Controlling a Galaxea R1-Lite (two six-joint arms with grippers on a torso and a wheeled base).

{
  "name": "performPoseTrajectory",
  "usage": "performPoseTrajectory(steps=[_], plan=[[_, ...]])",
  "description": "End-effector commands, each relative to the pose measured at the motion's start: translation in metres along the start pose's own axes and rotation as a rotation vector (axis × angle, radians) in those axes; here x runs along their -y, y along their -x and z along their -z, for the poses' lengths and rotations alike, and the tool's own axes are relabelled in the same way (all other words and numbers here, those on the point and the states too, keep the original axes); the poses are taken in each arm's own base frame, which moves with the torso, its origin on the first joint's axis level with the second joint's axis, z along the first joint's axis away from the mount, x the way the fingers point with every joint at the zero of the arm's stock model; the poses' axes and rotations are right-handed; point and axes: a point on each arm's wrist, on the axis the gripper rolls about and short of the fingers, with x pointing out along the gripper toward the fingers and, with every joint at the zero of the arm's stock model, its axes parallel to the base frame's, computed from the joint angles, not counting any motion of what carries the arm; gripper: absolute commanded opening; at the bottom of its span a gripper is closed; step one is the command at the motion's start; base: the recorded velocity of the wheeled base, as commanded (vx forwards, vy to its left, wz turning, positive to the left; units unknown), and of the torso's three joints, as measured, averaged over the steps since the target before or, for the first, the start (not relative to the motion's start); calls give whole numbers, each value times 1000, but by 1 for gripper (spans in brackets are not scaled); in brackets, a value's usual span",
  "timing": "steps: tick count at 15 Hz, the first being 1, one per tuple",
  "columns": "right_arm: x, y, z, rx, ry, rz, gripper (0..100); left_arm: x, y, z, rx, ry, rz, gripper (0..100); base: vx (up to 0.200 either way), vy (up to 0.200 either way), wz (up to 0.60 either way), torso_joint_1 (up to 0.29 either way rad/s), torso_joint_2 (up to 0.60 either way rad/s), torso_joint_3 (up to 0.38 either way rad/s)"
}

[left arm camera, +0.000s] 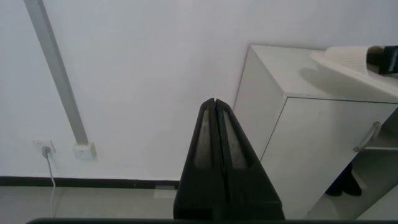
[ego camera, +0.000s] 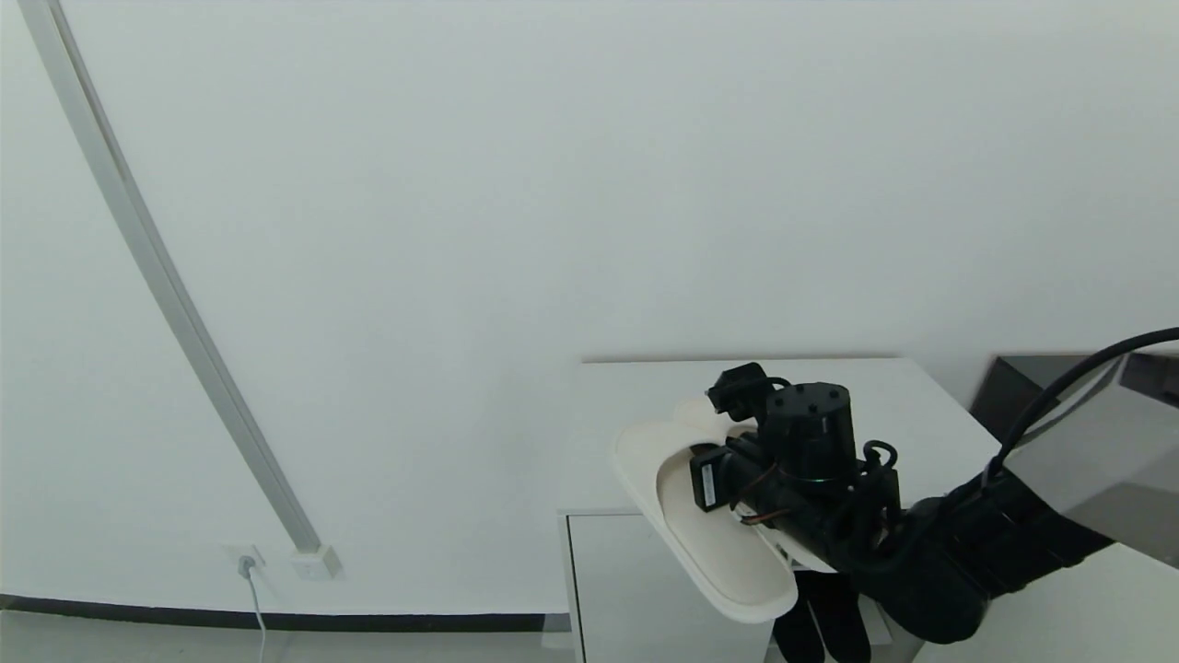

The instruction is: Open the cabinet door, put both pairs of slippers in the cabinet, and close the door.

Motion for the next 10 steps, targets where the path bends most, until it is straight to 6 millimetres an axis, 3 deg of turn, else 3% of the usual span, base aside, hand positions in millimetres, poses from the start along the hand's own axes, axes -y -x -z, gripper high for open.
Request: performPoseTrajectory(steps=[1,9,10], plan=[[-2,12,-7,15,-2,-15,0,0,0,0,0,2,-1,0,0,0,0,0,0,0],[-6,13,-2,9,6,-27,0,0,0,0,0,2,1,0,0,0,0,0,0,0],[-8,13,-3,14,6,-30,0,0,0,0,0,3,1,0,-200,0,0,2,2,7]])
